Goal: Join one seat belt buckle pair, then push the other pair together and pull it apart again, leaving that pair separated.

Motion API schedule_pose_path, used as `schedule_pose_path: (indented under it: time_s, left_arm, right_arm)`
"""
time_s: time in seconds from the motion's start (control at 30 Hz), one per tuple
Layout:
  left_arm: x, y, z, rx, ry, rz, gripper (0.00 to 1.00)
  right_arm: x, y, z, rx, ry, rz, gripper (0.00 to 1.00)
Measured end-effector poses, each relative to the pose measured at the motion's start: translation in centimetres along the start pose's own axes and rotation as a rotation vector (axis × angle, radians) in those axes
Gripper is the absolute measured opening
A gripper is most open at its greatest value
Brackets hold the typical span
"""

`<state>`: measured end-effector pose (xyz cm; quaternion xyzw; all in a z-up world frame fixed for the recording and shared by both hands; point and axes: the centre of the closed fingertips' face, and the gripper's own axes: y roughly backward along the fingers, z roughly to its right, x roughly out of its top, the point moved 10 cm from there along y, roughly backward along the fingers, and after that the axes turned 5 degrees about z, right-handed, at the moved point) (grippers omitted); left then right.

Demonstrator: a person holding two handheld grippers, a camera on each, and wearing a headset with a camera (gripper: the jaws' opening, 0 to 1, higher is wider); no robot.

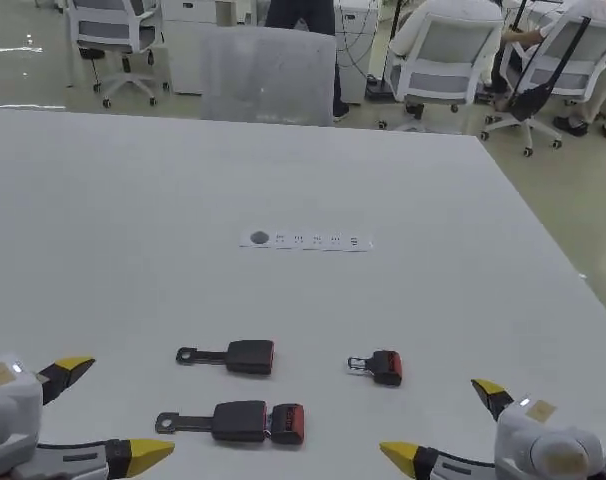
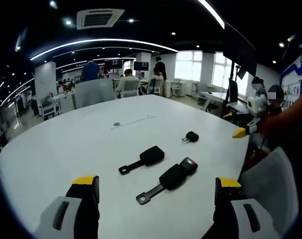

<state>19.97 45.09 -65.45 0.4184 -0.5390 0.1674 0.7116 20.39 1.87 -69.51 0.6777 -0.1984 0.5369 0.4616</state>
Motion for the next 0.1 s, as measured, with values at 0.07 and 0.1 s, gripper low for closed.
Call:
schedule_pose_path:
  time_s: [0.07, 0.1]
  left_arm:
    - [-0.13, 0.10, 0.05, -0.004, 0.000, -0.001, 0.98]
    - [-0.16, 0.15, 0.04, -0.005, 0.003, 0.000, 0.98]
  right_arm:
    - [-0.41, 0.04, -0.35, -0.001, 0.000, -0.005, 0.99]
    - [-0.45, 0.06, -0.40, -0.001, -0.001, -0.004, 0.99]
